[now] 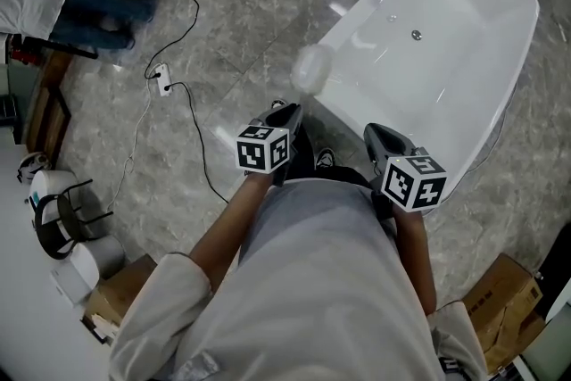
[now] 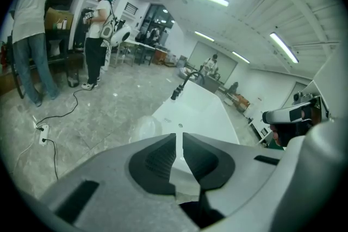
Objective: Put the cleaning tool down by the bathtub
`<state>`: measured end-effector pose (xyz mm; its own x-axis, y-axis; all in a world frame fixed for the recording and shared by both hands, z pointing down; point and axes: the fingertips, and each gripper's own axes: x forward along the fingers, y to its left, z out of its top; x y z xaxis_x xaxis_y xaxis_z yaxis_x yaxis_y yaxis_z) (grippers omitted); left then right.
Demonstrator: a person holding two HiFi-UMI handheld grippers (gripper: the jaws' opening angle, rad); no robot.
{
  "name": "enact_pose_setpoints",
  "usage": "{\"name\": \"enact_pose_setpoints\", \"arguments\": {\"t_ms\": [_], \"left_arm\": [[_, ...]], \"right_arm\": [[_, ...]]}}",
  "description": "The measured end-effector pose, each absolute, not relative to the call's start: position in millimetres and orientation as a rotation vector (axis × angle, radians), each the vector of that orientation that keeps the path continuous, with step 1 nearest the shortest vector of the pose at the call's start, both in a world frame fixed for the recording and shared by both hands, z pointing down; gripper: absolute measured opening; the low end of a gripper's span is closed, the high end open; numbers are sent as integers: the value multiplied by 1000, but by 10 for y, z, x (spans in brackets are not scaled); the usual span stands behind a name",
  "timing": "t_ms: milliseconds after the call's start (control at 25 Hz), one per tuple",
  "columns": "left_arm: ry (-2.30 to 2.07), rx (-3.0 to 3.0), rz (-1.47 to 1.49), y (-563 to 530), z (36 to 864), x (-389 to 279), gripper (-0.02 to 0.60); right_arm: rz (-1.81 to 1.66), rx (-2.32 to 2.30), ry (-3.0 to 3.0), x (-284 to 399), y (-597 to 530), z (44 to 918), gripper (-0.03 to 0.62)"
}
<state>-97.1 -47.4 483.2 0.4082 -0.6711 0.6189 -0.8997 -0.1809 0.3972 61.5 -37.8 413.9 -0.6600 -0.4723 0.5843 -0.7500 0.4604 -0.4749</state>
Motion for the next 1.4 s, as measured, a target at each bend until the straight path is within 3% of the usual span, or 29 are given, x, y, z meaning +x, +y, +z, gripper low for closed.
{"name": "enact_pose_setpoints", "arguments": {"t_ms": [840, 1400], "left_arm": [[-1433, 1950, 321, -128, 4150, -974, 40], [-1398, 1916, 357, -173, 4227, -1098, 40]], "right_arm": [[844, 924, -2419, 728, -483, 4107, 11], [873, 810, -2346, 736, -514, 4252, 11]]}}
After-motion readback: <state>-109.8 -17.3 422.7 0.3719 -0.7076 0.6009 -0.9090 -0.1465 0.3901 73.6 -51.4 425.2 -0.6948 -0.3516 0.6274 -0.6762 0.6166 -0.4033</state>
